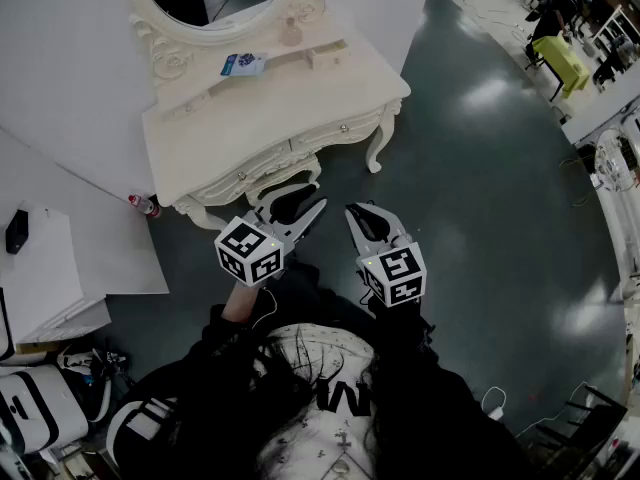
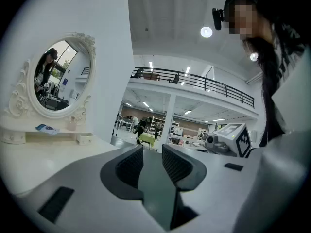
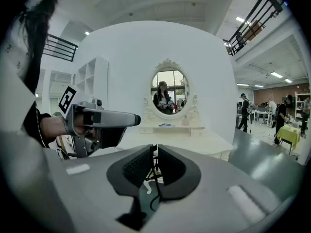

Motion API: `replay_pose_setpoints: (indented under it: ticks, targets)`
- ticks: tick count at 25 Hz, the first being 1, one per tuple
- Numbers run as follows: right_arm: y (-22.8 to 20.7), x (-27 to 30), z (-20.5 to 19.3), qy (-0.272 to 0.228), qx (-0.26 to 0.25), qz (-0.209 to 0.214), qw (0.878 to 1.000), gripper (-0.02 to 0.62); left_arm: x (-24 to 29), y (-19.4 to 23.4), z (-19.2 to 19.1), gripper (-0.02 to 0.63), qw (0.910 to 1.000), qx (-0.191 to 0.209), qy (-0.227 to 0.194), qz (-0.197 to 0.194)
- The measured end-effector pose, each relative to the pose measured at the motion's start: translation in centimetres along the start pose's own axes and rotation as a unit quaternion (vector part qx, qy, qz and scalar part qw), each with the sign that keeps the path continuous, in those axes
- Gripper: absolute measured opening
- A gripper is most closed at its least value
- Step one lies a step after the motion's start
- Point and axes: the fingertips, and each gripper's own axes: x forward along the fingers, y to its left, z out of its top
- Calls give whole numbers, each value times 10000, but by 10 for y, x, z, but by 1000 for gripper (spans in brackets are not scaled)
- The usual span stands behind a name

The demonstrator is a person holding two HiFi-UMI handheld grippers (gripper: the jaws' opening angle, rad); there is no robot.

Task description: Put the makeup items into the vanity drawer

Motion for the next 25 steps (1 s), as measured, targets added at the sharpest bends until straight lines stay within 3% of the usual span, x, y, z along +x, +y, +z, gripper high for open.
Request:
replay_pose_setpoints:
  ticks: [13,25]
  targets:
    - [3,0,-1,-22,80,69,9999,40,-9,-1,-5,123,9998,-29,115,130]
    - [-8,44,-6,71,293,293,9991,40,-2,46,-10,123,9987,-109,333,363]
